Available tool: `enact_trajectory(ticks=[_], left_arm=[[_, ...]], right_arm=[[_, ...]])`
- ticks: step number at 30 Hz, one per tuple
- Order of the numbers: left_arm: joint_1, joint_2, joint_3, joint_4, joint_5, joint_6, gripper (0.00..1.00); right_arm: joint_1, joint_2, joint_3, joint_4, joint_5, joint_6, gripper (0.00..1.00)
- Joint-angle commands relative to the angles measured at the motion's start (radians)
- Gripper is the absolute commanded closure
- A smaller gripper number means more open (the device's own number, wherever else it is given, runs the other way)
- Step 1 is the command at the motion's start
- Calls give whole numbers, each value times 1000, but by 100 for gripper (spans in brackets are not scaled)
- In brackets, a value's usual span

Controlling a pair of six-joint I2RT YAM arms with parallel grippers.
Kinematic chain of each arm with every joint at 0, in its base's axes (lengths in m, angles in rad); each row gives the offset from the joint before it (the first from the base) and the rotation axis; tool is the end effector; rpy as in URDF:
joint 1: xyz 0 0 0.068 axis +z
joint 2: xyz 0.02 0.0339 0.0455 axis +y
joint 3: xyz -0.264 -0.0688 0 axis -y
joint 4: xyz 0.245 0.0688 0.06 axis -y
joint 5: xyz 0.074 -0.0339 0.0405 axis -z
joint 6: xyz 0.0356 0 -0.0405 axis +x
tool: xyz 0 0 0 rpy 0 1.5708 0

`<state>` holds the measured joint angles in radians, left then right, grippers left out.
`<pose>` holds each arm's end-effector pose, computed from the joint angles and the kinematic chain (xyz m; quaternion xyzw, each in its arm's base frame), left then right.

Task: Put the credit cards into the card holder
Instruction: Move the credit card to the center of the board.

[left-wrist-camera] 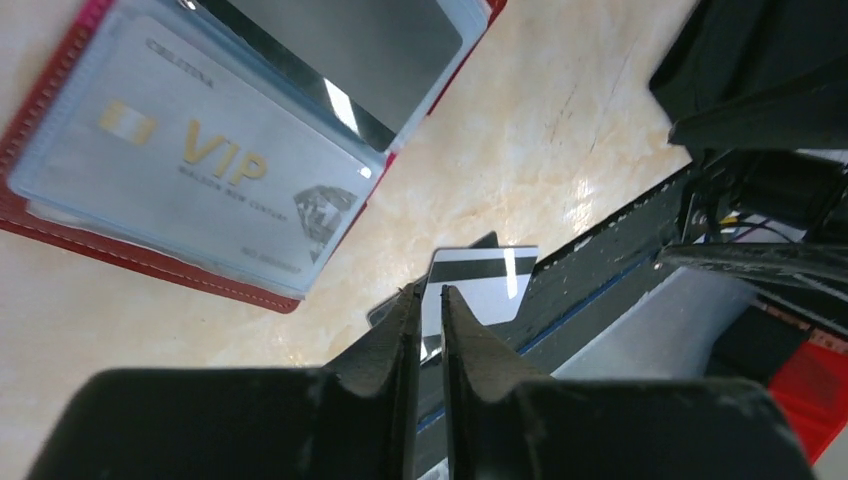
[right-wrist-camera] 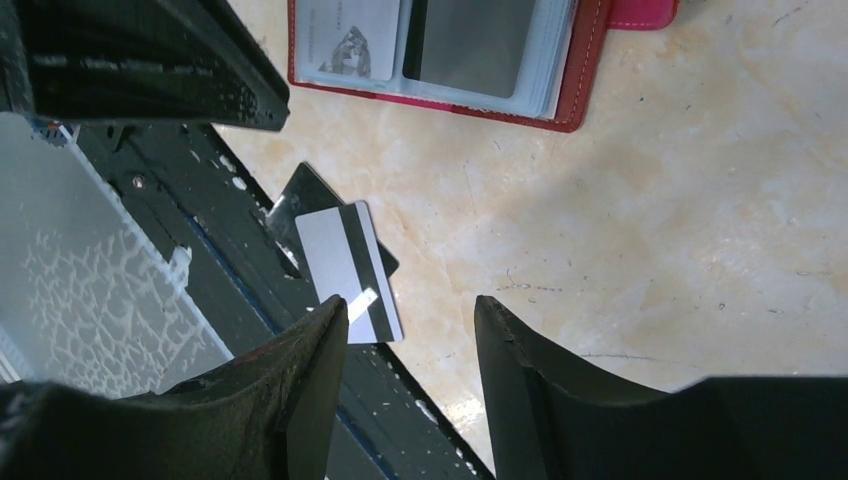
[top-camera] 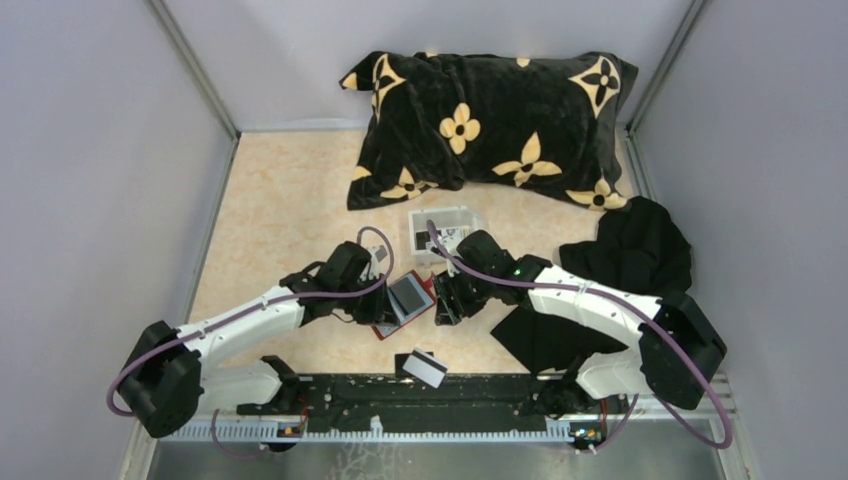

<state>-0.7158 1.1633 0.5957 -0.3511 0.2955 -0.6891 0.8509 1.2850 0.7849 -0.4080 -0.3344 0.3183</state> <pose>0.1590 -0.1521 0.1889 0.0597 0.9363 -0.3111 0.1517 0.1597 0.1999 0.2171 -0.2976 0.8853 0.3083 0.1807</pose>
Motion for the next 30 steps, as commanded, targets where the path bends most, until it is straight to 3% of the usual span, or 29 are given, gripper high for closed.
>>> enact_trajectory(ticks=[1,12,30], left_arm=[[-58,16,1,-66,14,-11,83],[-175,3,-5,-184,-84,-66,97],[-260,33,-65,-145,-105,-138,100]], right_arm=[[13,-14,16,56,2,13,50],[13,-5,-36,67,-56,39,51],[43,45,-109,111,-127,54,50]])
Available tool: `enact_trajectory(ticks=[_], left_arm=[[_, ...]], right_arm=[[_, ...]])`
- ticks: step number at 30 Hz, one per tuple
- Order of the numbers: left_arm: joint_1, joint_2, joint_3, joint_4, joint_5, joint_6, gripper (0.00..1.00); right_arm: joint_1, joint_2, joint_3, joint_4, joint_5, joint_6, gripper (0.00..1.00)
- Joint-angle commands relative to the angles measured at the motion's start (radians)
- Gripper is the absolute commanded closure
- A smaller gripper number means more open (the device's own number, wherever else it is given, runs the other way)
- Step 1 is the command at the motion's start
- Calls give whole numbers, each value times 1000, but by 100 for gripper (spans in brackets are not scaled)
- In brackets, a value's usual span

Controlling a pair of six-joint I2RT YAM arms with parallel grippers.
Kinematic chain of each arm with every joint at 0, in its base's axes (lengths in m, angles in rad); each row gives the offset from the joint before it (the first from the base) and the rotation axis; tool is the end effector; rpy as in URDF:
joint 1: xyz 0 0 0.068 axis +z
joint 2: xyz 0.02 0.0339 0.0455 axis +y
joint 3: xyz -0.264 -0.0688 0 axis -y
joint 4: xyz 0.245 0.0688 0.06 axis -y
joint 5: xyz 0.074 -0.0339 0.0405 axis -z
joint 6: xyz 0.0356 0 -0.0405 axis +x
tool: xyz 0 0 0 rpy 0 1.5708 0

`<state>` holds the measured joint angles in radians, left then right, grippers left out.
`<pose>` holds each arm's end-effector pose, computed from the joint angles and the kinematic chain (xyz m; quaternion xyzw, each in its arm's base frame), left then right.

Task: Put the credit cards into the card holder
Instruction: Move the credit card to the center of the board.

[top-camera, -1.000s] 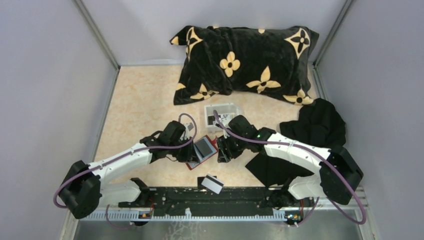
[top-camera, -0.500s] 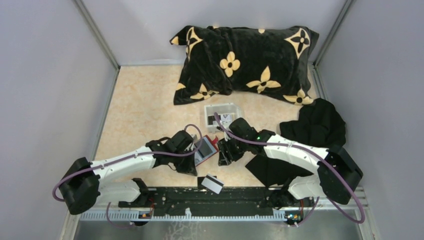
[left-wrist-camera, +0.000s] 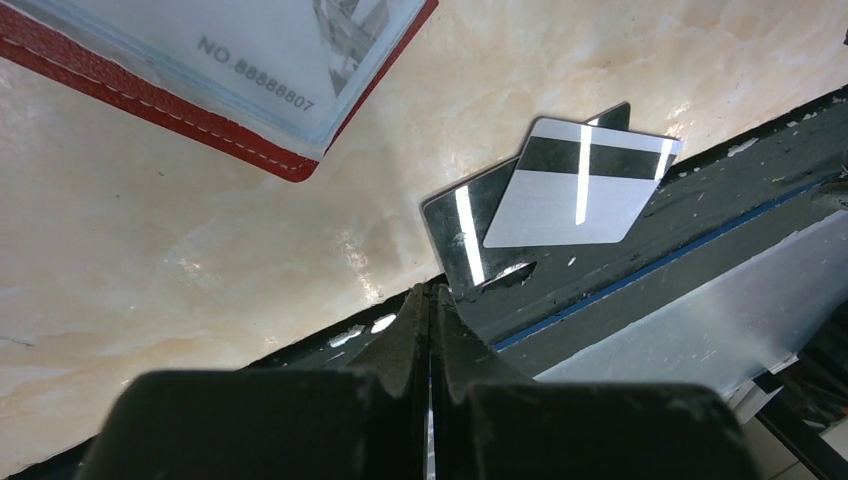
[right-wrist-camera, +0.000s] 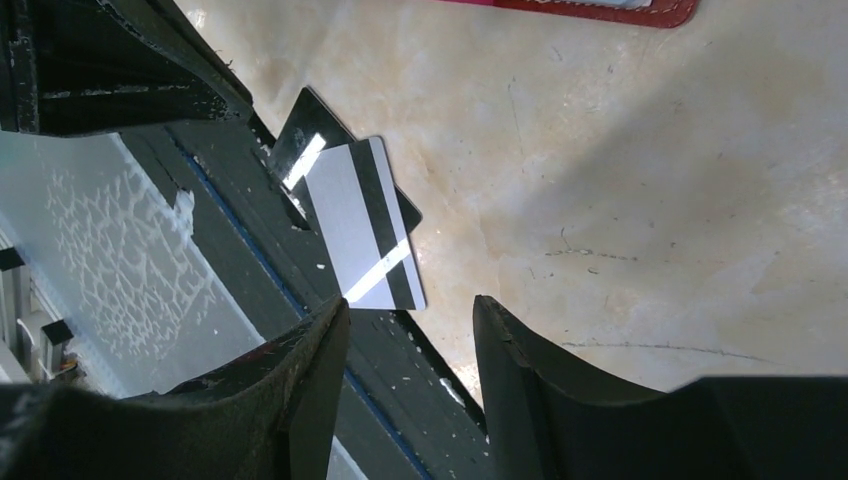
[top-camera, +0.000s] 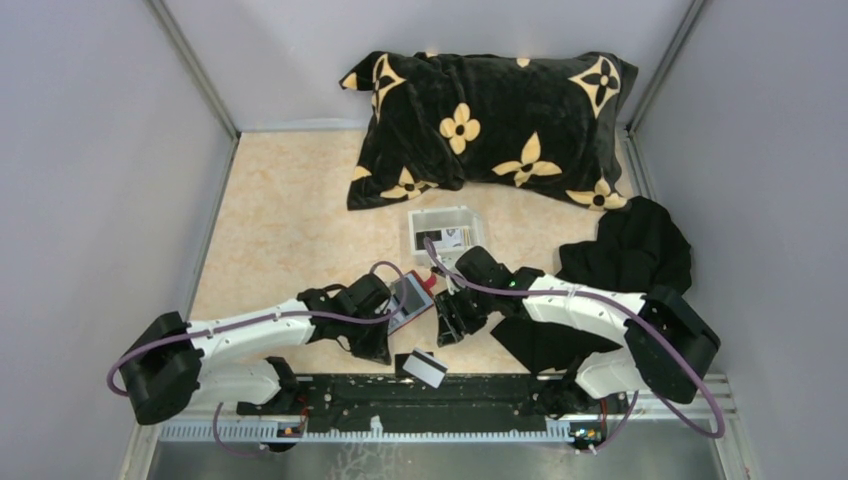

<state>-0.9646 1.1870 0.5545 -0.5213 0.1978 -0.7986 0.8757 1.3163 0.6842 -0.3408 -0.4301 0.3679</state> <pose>0.1072 -0.1670 0.1623 0.1011 0.9685 -0.2204 0.0564 0.1465 0.1988 0.1847 -0.2953 0.8879 0.3334 0.1151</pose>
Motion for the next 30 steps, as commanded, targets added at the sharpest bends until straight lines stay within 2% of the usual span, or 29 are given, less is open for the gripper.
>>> enact_trajectory(ticks=[1,30], left_arm=[[-12,11,-31,38,-4,-32,100],[-34,171,-50,253,70,-36,99]], right_arm=[[19,18,-12,45,-34,5,51],[26,-10,-90,27,-83,118,54]])
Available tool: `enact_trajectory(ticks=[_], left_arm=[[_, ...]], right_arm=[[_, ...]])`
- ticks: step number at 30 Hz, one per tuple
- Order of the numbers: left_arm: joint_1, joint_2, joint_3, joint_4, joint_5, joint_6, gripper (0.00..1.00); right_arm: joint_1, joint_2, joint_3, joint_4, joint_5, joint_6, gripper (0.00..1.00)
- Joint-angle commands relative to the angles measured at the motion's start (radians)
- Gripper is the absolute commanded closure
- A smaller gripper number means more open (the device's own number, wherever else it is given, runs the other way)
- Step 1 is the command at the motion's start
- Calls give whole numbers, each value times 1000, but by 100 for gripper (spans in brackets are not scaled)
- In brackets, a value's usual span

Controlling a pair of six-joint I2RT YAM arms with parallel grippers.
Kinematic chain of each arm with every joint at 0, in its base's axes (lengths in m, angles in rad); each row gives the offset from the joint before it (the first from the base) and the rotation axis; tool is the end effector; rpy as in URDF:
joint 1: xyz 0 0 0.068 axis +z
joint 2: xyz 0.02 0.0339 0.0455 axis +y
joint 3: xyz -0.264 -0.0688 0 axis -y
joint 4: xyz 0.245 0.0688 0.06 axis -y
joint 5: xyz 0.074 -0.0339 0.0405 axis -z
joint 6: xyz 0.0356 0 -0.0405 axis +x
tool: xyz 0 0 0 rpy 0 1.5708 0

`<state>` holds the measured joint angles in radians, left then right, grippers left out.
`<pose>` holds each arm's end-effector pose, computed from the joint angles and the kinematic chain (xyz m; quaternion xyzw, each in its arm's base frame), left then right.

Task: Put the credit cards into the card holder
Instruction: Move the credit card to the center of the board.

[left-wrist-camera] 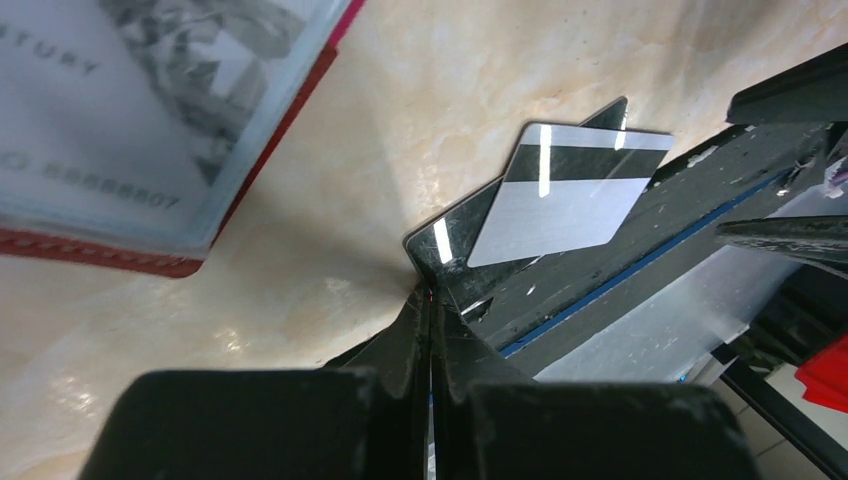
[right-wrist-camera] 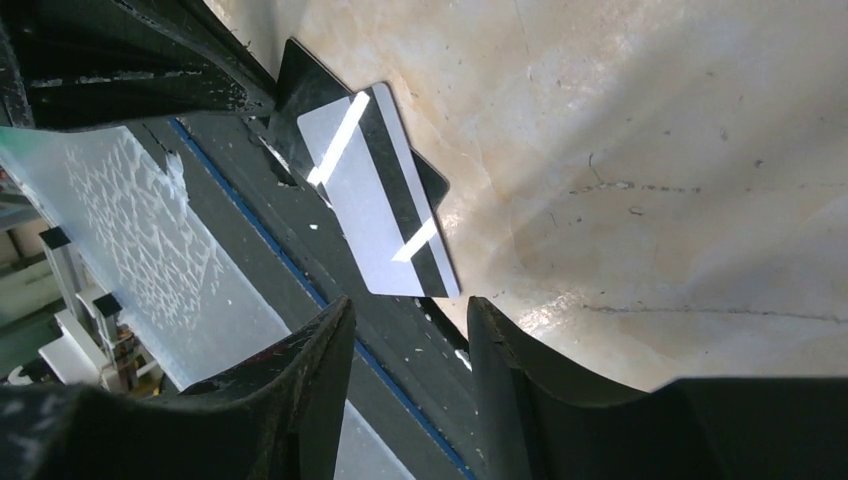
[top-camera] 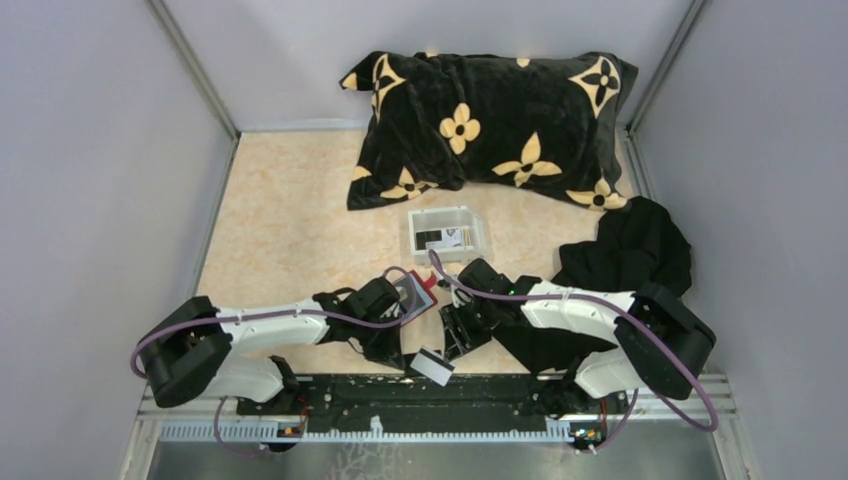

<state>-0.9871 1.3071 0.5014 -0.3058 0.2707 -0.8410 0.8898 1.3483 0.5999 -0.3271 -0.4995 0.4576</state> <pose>0.1090 -0.1823 0.1361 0.1011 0.9600 -0.2589 0.0336 0.1329 0.1911 0.1556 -0.2606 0.9046 0.3355 0.0361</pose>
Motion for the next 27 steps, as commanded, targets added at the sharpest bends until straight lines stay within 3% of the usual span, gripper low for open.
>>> enact_trajectory(ticks=[1,11,27], left_arm=[[-12,59,9,42,0,9,99],[-30,127,41,77,12,13,100],[-33,231,96,163,33,16,100]], right_arm=[[12,-48,-7,4,-7,31,54],[12,-106,-39,-74,73,87,54],[12,-80,-113,-18,63,148,53]])
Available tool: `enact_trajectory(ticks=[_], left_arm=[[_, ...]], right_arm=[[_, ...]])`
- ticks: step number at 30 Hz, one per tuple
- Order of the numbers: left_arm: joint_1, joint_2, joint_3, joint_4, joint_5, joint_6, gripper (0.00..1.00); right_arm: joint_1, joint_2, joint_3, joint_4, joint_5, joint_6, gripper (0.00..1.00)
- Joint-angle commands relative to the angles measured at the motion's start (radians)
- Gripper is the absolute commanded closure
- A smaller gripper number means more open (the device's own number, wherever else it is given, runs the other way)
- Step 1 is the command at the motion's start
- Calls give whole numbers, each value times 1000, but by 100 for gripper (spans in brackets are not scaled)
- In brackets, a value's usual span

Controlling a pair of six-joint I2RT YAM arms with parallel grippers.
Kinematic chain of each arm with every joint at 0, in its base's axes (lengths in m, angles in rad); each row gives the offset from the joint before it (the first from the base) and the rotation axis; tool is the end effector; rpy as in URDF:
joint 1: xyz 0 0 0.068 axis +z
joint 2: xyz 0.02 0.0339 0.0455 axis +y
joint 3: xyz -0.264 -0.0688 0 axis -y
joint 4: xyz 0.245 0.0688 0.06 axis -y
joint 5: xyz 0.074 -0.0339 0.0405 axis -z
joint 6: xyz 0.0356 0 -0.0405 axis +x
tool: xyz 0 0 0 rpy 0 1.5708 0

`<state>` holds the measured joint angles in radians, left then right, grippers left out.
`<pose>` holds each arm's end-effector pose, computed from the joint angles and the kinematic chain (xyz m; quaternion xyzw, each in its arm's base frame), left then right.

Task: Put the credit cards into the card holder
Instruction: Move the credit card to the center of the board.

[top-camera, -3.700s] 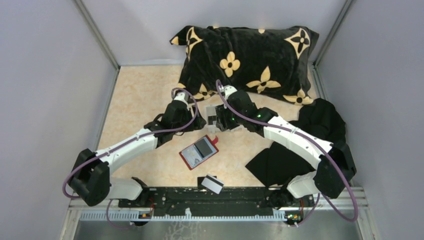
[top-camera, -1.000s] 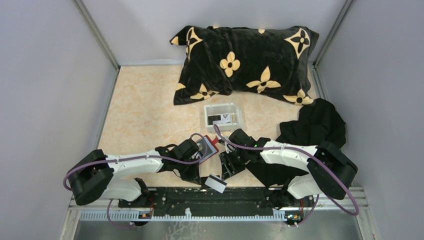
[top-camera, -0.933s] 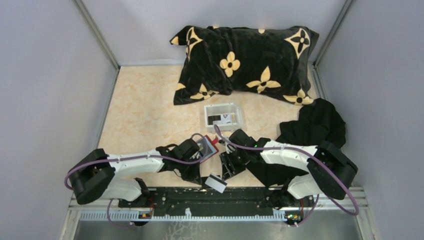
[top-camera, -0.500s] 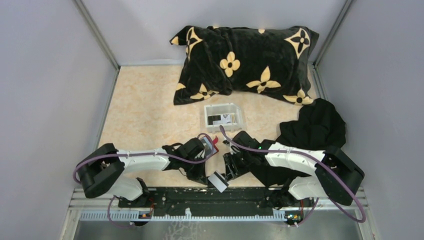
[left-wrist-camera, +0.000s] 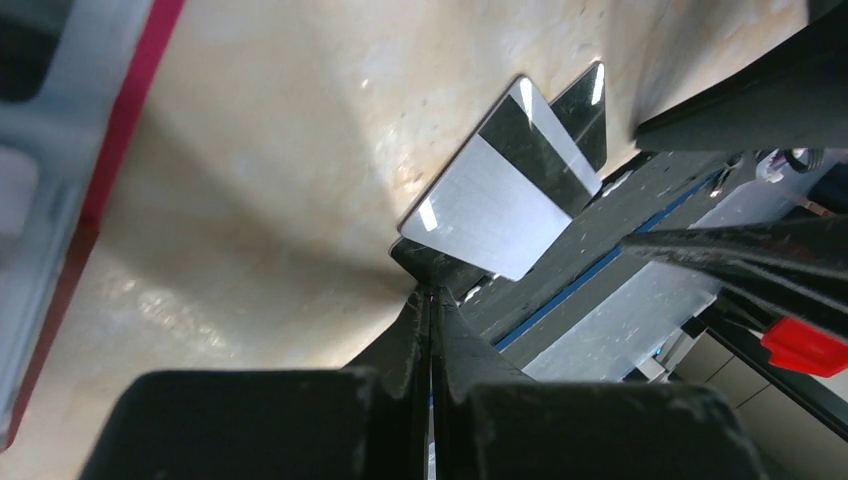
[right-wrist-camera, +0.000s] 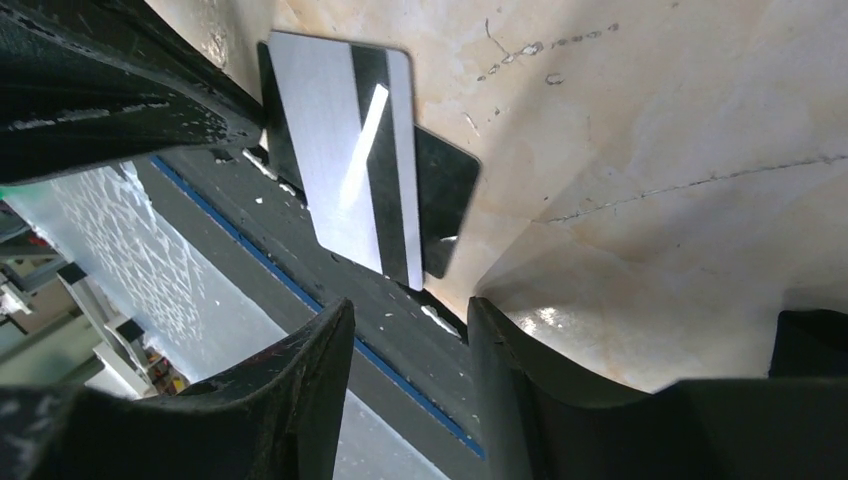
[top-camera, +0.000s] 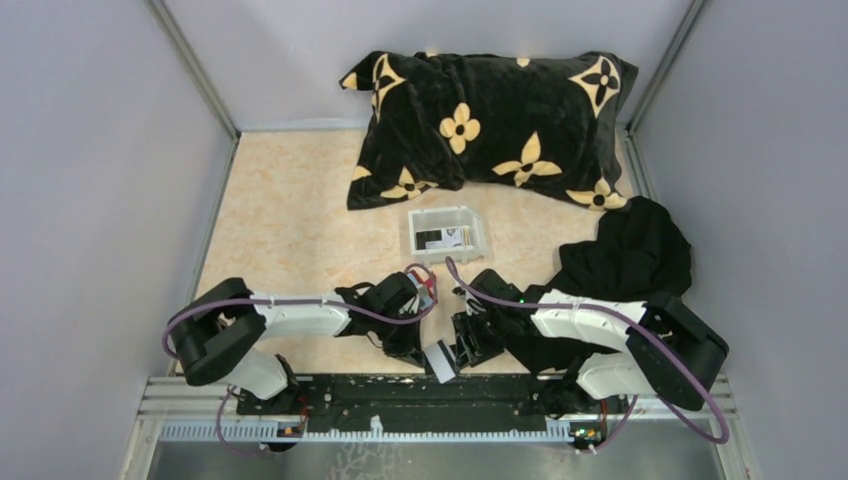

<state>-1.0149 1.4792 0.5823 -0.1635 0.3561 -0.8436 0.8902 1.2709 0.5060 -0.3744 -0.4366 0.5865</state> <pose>0.1204 -0.2173 0.1287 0.1260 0.9450 -0.3016 0.0114 0.1171 0.1686 0.1428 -0.1901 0.9356 0.2971 0.0122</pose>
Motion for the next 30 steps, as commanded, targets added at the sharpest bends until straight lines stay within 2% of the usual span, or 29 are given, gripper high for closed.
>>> enact_trajectory(ticks=[1,16,30], left_arm=[[-5,69,22,25,-50,19,100],[-4,250,152,85,-7,74,100],[31,387,279,77,11,137,100]], right_arm=[[12,-1,-25,35,-2,22,53],[7,58,-64,109,33,47,53],[-111,105,-47,192,55,7,53]])
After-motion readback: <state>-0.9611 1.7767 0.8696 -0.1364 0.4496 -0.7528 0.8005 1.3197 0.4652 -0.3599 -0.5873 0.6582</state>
